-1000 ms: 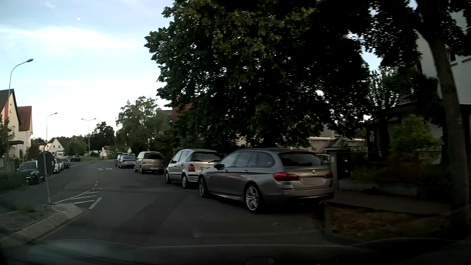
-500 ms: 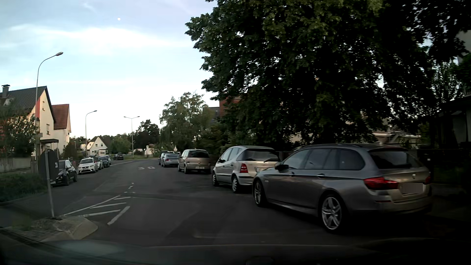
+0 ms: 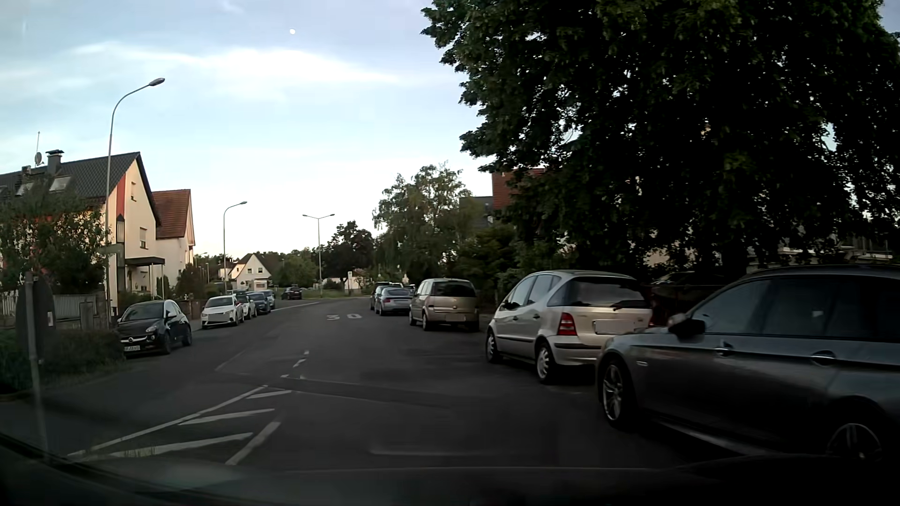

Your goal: Follow the waypoints while adhering to traffic rules and regulations

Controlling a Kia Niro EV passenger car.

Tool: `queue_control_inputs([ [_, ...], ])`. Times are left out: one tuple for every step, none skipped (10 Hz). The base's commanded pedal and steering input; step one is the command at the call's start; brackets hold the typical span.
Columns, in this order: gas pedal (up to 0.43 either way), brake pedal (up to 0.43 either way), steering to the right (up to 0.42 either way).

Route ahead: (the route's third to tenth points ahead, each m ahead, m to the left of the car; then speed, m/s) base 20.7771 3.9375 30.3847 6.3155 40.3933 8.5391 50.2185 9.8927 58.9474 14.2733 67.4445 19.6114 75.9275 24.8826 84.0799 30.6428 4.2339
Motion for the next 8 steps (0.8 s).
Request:
queue_control_inputs([
  [0.039,0.0,-0.2],
  [0.047,0.0,-0.195],
  [0.067,0.0,-0.177],
  [0.079,0.0,-0.158],
  [0.079,0.0,-0.143],
  [0.11,0.0,-0.135],
  [0.118,0.0,-0.128],
  [0.118,0.0,-0.121],
])
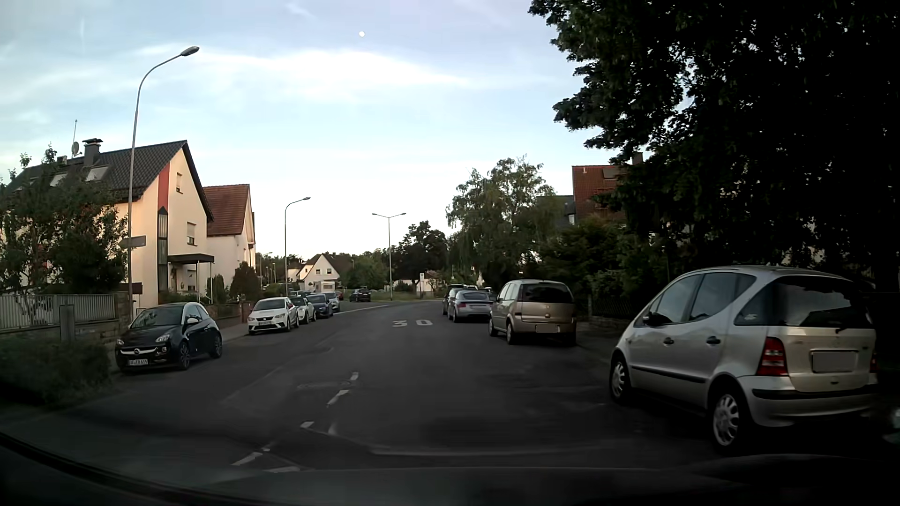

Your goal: Follow the waypoints while adhering to traffic rules and regulations

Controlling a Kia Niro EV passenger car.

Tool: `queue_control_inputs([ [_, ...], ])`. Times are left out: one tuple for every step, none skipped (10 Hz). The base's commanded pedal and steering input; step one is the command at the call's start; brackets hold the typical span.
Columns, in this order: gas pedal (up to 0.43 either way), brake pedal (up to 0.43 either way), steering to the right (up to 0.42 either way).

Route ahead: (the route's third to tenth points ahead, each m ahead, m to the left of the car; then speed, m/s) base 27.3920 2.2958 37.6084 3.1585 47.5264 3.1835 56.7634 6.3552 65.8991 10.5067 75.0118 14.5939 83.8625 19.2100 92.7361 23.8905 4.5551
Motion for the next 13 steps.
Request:
queue_control_inputs([
  [0.118,0.0,-0.107],
  [0.118,0.0,-0.097],
  [0.118,0.0,-0.089],
  [0.138,0.0,-0.081],
  [0.157,0.0,-0.069],
  [0.157,0.0,-0.051],
  [0.157,0.0,-0.041],
  [0.169,0.0,-0.035],
  [0.197,0.0,-0.028],
  [0.22,0.0,-0.024],
  [0.22,0.0,-0.021],
  [0.22,0.0,-0.02],
  [0.22,0.0,-0.019],
])
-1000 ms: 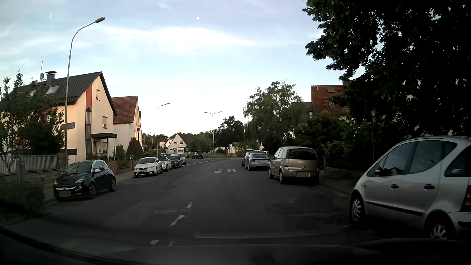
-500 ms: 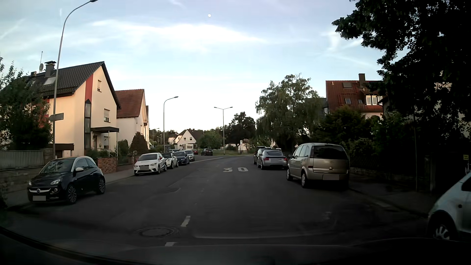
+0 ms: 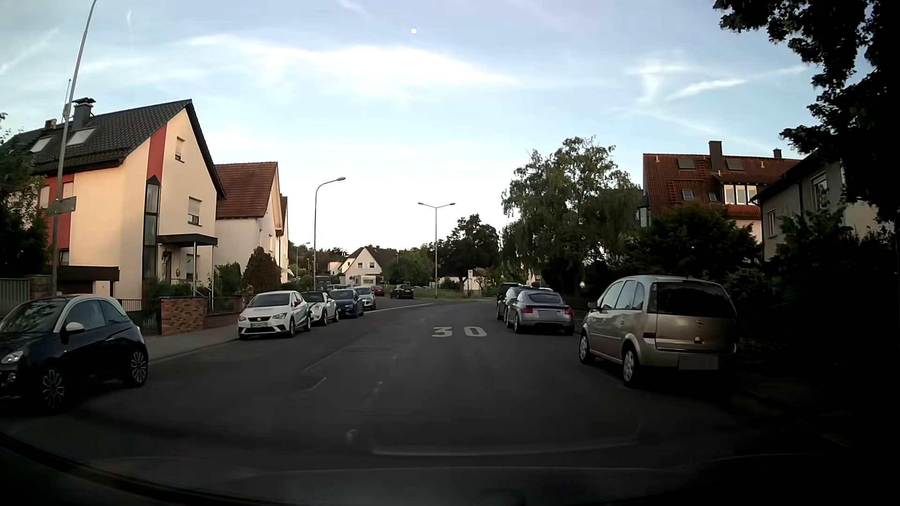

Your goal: Follow the waypoints while adhering to traffic rules and regulations

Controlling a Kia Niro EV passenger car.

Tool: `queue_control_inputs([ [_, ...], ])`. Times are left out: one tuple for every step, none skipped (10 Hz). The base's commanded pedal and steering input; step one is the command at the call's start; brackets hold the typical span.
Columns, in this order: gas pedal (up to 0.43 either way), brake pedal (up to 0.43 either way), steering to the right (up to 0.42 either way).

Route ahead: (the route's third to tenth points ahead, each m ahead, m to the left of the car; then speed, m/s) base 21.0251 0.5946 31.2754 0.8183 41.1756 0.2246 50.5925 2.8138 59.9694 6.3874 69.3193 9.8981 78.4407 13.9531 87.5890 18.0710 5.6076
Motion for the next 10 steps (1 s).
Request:
queue_control_inputs([
  [0.22,0.0,-0.019],
  [0.22,0.0,-0.02],
  [0.228,0.0,-0.019],
  [0.228,0.0,-0.018],
  [0.228,0.0,-0.016],
  [0.228,0.0,-0.015],
  [0.228,0.0,-0.015],
  [0.228,0.0,-0.015],
  [0.228,0.0,-0.015],
  [0.228,0.0,-0.015],
])
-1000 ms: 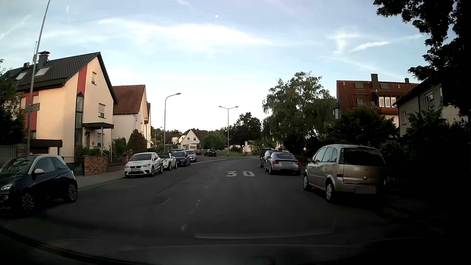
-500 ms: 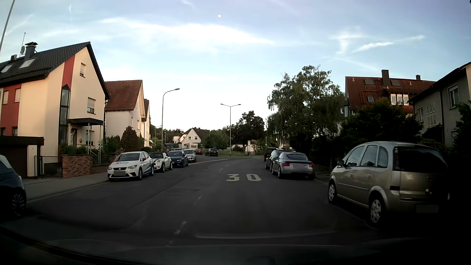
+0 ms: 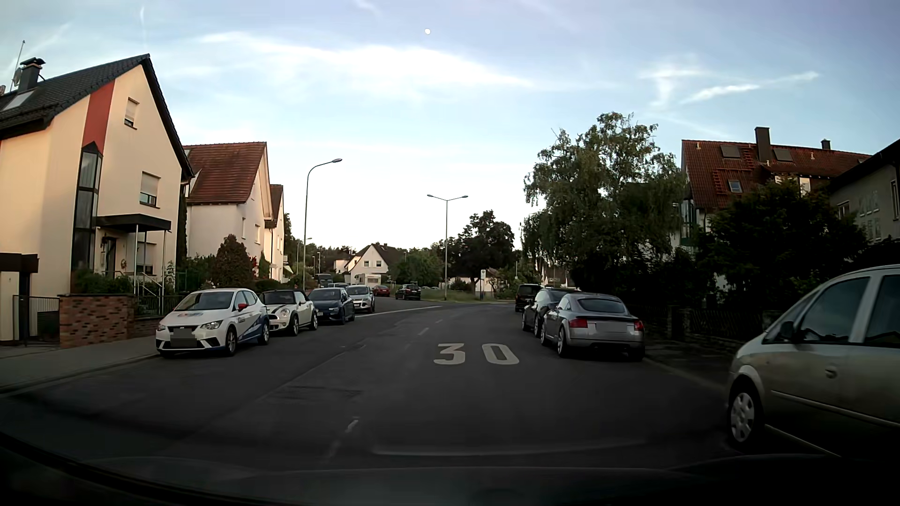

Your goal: Follow the waypoints while adhering to traffic rules and regulations

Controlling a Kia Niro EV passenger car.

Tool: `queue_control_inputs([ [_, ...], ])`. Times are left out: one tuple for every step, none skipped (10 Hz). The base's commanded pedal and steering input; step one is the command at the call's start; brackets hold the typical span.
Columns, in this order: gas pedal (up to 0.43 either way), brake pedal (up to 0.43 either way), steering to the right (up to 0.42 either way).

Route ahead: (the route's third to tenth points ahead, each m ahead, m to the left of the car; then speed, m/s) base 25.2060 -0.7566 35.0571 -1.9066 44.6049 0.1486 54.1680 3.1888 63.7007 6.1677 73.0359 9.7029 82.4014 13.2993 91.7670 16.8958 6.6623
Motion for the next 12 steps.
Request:
queue_control_inputs([
  [0.228,0.0,-0.015],
  [0.228,0.0,-0.014],
  [0.228,0.0,-0.012],
  [0.228,0.0,-0.008],
  [0.228,0.0,-0.002],
  [0.228,0.0,0.0],
  [0.22,0.0,0.003],
  [0.209,0.0,0.008],
  [0.189,0.0,0.009],
  [0.169,0.0,0.01],
  [0.157,0.0,0.014],
  [0.138,0.0,0.019],
])
